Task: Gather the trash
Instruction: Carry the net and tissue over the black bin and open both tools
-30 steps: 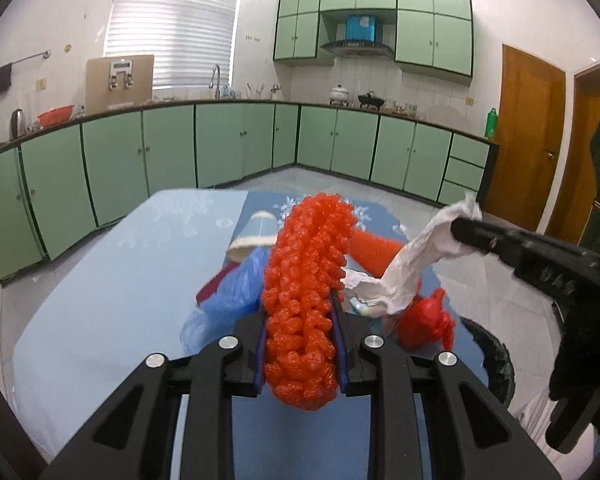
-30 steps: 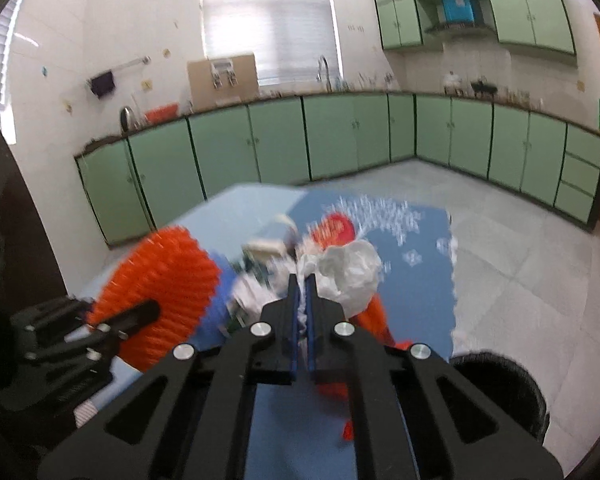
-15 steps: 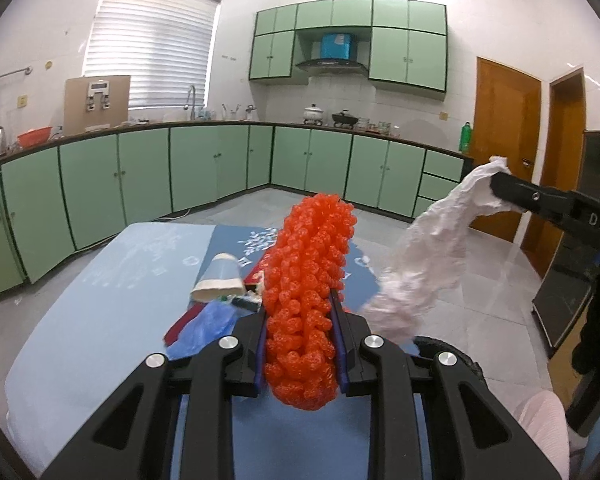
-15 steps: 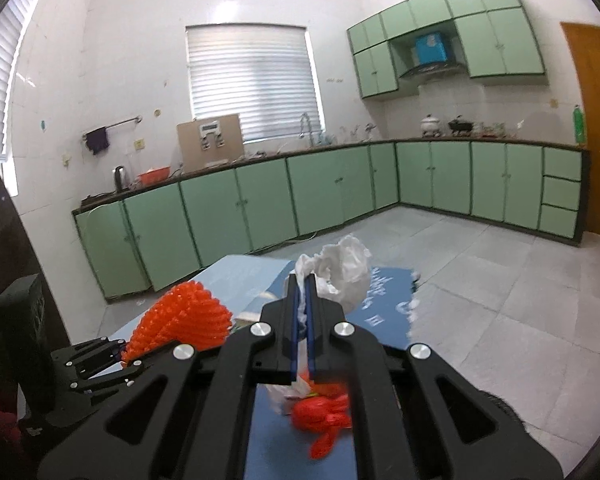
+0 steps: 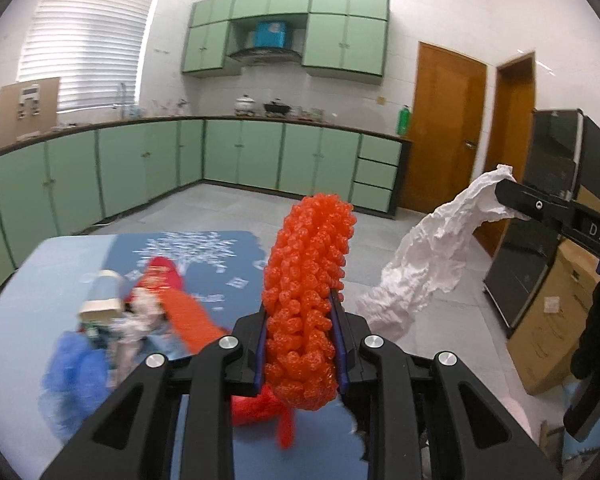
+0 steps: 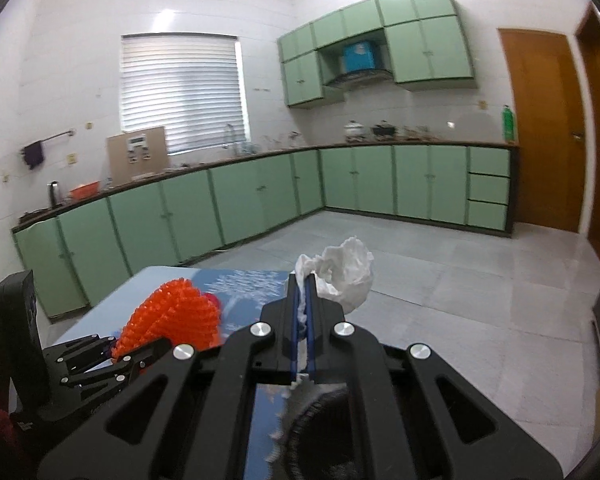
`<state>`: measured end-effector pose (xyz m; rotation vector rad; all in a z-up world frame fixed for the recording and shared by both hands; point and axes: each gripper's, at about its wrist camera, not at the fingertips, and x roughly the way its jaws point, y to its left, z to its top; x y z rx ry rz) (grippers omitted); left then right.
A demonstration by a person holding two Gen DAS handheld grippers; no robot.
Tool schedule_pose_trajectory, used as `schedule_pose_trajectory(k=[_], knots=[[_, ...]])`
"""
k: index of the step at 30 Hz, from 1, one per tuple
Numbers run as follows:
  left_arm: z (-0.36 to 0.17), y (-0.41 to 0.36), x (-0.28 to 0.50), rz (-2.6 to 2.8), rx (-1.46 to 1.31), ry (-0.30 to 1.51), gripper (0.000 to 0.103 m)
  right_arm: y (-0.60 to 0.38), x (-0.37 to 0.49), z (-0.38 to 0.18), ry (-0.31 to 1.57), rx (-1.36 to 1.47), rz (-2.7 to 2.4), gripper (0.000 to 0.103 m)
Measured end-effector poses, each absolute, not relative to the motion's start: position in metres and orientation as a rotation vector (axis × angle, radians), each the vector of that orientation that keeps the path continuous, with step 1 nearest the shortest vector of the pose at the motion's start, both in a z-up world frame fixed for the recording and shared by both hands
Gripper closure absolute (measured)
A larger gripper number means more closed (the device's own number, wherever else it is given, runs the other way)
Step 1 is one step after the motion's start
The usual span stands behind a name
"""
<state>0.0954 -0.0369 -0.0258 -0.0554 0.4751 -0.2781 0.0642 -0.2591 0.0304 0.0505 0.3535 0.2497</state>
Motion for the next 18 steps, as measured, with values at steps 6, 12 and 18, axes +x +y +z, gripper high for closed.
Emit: schedule_pose_trajectory(k=[6, 12, 18], knots=[[-0.043, -0.085, 0.122, -0.361, -0.045, 0.504, 0.078, -0.296, 0.079, -0.004, 0.418, 0.084, 0.172, 0.101], [-0.074, -0.119, 0.148, -0.425, -0.050, 0.576, 0.078, -0.323, 0.092, -0.047, 0.503, 0.107, 0.110, 0.101], [-0.107, -0.147, 0.163, -0.445, -0.021, 0.654, 0.078, -0.338, 0.110, -0.087, 0.598, 0.149, 0.073, 0.101]])
